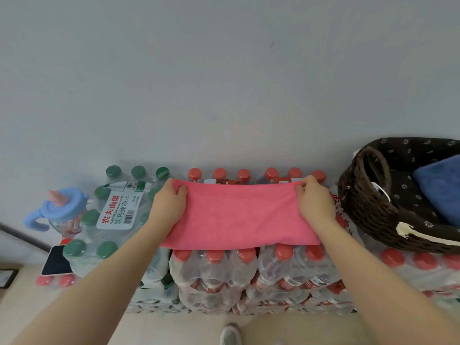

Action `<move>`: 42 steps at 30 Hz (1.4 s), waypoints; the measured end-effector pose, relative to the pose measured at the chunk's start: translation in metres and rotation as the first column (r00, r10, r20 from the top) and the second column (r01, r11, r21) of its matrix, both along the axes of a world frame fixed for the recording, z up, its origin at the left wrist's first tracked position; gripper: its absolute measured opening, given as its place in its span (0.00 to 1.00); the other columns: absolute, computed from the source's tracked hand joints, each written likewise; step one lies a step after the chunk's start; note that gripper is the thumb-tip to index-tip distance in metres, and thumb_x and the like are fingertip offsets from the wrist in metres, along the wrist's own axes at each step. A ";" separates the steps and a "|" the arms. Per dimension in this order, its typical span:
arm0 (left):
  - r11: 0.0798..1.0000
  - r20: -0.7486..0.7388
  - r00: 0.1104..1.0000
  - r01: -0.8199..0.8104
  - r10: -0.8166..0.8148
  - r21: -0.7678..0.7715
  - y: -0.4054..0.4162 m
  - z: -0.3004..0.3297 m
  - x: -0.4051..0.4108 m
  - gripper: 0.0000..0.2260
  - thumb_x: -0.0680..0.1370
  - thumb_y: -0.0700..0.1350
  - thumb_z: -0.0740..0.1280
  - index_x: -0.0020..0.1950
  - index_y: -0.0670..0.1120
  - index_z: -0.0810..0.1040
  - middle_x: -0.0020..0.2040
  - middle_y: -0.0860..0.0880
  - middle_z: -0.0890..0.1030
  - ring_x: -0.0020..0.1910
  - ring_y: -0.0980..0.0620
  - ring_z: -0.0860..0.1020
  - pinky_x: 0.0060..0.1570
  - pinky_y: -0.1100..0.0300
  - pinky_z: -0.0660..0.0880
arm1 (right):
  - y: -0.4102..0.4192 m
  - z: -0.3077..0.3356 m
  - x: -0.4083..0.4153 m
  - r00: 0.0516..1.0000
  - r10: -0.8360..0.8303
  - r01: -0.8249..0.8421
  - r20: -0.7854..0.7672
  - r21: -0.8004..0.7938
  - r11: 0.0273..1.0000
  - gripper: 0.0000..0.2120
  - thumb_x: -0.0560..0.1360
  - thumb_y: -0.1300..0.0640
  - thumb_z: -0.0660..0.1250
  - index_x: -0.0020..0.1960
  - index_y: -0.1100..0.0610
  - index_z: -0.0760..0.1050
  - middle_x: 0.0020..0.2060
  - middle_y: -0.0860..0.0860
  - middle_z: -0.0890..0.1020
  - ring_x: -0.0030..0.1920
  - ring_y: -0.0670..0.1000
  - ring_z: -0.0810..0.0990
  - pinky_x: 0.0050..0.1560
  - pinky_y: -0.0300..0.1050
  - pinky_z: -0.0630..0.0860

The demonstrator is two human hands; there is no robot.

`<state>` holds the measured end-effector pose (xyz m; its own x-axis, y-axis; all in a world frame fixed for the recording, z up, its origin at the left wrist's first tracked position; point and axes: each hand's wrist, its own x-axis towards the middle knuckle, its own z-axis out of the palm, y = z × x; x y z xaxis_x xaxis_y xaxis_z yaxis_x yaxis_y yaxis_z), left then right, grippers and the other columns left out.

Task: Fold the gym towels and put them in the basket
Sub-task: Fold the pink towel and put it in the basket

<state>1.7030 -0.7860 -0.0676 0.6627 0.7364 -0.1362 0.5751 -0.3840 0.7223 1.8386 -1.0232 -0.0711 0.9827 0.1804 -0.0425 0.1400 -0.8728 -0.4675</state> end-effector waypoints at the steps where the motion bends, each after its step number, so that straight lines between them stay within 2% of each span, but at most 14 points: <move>1: 0.999 0.002 1.000 -0.004 0.004 0.039 0.000 -0.001 0.001 0.11 0.80 0.43 0.56 0.53 0.37 0.70 0.51 0.37 0.77 0.51 0.39 0.74 0.44 0.57 0.62 | 0.001 -0.001 0.001 1.000 -0.002 0.003 0.009 -0.040 0.999 0.12 0.80 0.54 0.53 0.56 0.60 0.69 0.54 0.61 0.78 0.55 0.62 0.76 0.43 0.50 0.67; 5: 0.979 -0.083 0.996 0.042 -0.026 0.197 0.000 -0.001 0.005 0.07 0.79 0.44 0.57 0.47 0.40 0.65 0.47 0.35 0.78 0.49 0.35 0.76 0.42 0.54 0.65 | 0.008 0.003 0.005 1.000 0.006 -0.008 -0.019 -0.140 0.990 0.14 0.81 0.53 0.52 0.59 0.61 0.68 0.57 0.62 0.76 0.58 0.63 0.74 0.46 0.51 0.69; 9: 0.918 -0.196 0.980 0.109 -0.036 0.380 0.001 0.006 0.003 0.14 0.77 0.45 0.60 0.58 0.39 0.66 0.56 0.39 0.75 0.55 0.37 0.74 0.46 0.50 0.67 | 0.011 0.015 -0.007 0.995 0.039 -0.002 0.093 -0.368 0.930 0.13 0.80 0.57 0.52 0.62 0.61 0.65 0.58 0.60 0.75 0.58 0.62 0.75 0.46 0.51 0.68; 11: 0.829 -0.088 0.980 0.196 -0.176 0.524 -0.004 0.005 0.006 0.18 0.75 0.43 0.59 0.63 0.39 0.68 0.63 0.40 0.72 0.62 0.39 0.71 0.56 0.48 0.68 | 0.019 0.019 -0.017 0.950 0.142 -0.022 0.278 -0.392 0.920 0.15 0.78 0.60 0.57 0.63 0.62 0.67 0.59 0.60 0.75 0.59 0.62 0.73 0.56 0.53 0.69; 14: 0.673 -0.076 0.840 0.482 -0.538 0.561 -0.025 0.000 0.019 0.26 0.70 0.44 0.50 0.65 0.38 0.71 0.67 0.38 0.71 0.65 0.38 0.70 0.64 0.48 0.66 | 0.051 0.013 -0.038 0.793 0.445 -0.357 0.416 -0.275 0.893 0.19 0.74 0.59 0.58 0.62 0.63 0.72 0.61 0.61 0.76 0.62 0.61 0.74 0.64 0.57 0.67; 16: 0.604 -0.166 0.743 0.634 -0.648 0.483 -0.042 -0.009 0.023 0.33 0.69 0.51 0.44 0.71 0.38 0.63 0.72 0.39 0.64 0.72 0.42 0.63 0.71 0.56 0.53 | 0.068 0.006 -0.053 0.763 0.591 -0.539 0.260 -0.248 0.805 0.24 0.76 0.54 0.53 0.71 0.62 0.64 0.71 0.59 0.67 0.71 0.57 0.65 0.72 0.56 0.56; 19: 0.554 -0.364 0.697 0.714 -0.618 0.428 -0.044 -0.023 0.016 0.41 0.68 0.65 0.36 0.76 0.45 0.49 0.77 0.47 0.49 0.76 0.51 0.48 0.69 0.63 0.38 | 0.060 -0.010 -0.051 0.819 0.574 -0.549 -0.024 -0.329 0.769 0.30 0.78 0.43 0.43 0.76 0.53 0.45 0.77 0.51 0.48 0.76 0.50 0.46 0.74 0.50 0.41; 21: 0.545 -0.431 0.685 0.728 -0.587 0.416 -0.036 -0.024 0.007 0.48 0.64 0.75 0.36 0.76 0.46 0.44 0.77 0.49 0.44 0.76 0.52 0.44 0.69 0.61 0.36 | 0.044 -0.013 -0.043 0.844 0.535 -0.508 -0.041 -0.382 0.772 0.34 0.75 0.36 0.39 0.76 0.51 0.42 0.77 0.50 0.45 0.76 0.50 0.42 0.74 0.51 0.39; 27: 0.570 -0.520 0.660 0.744 -0.543 0.349 -0.024 -0.019 -0.006 0.63 0.48 0.82 0.33 0.75 0.46 0.35 0.76 0.45 0.37 0.75 0.48 0.37 0.70 0.55 0.34 | -0.001 -0.011 -0.030 0.931 0.338 -0.364 -0.137 -0.362 0.858 0.39 0.75 0.33 0.44 0.76 0.53 0.35 0.76 0.51 0.38 0.76 0.52 0.39 0.74 0.51 0.40; 32: 0.580 -0.574 0.622 0.762 -0.533 0.287 -0.028 -0.012 0.005 0.67 0.44 0.83 0.36 0.75 0.44 0.34 0.75 0.41 0.35 0.75 0.44 0.36 0.72 0.49 0.36 | -0.006 -0.006 -0.035 0.975 0.197 -0.220 -0.104 -0.301 0.928 0.34 0.79 0.40 0.44 0.76 0.59 0.40 0.77 0.55 0.47 0.76 0.53 0.47 0.74 0.51 0.47; 35: 0.582 -0.531 0.659 0.741 -0.533 0.336 -0.036 -0.009 0.013 0.64 0.46 0.81 0.29 0.75 0.45 0.36 0.76 0.45 0.36 0.76 0.46 0.38 0.73 0.49 0.39 | -0.005 0.001 -0.040 0.989 0.146 -0.138 0.004 -0.303 0.943 0.29 0.80 0.44 0.47 0.75 0.61 0.51 0.73 0.57 0.60 0.72 0.56 0.61 0.67 0.53 0.63; 38: 0.444 -0.465 0.604 0.795 -0.647 0.414 -0.049 -0.009 0.023 0.55 0.55 0.77 0.27 0.76 0.47 0.39 0.77 0.49 0.39 0.76 0.50 0.39 0.72 0.53 0.37 | -0.006 0.007 -0.036 0.998 0.058 -0.064 -0.033 -0.201 0.978 0.25 0.80 0.46 0.51 0.67 0.63 0.64 0.61 0.59 0.74 0.60 0.59 0.73 0.54 0.53 0.73; 40: 0.316 -0.458 0.508 0.844 -0.729 0.434 -0.060 -0.010 0.029 0.49 0.62 0.76 0.32 0.76 0.48 0.41 0.77 0.49 0.41 0.76 0.51 0.40 0.71 0.55 0.35 | -0.007 0.010 -0.027 0.984 -0.023 0.015 -0.174 -0.047 0.999 0.22 0.78 0.47 0.55 0.59 0.65 0.71 0.50 0.59 0.79 0.52 0.60 0.78 0.46 0.50 0.74; 42: 0.245 -0.461 0.447 0.867 -0.766 0.434 -0.069 -0.012 0.034 0.45 0.65 0.72 0.36 0.76 0.48 0.40 0.77 0.50 0.41 0.76 0.52 0.41 0.71 0.54 0.33 | -0.009 0.013 -0.018 0.938 -0.058 0.125 -0.341 0.175 0.977 0.17 0.76 0.50 0.62 0.53 0.65 0.74 0.46 0.59 0.81 0.49 0.61 0.80 0.48 0.52 0.77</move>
<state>1.7371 -0.8548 -0.0795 0.9648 -0.2466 -0.0917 -0.2342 -0.9638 0.1274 1.8203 -1.0323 -0.0578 0.9306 0.1276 -0.3431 -0.1285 -0.7638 -0.6325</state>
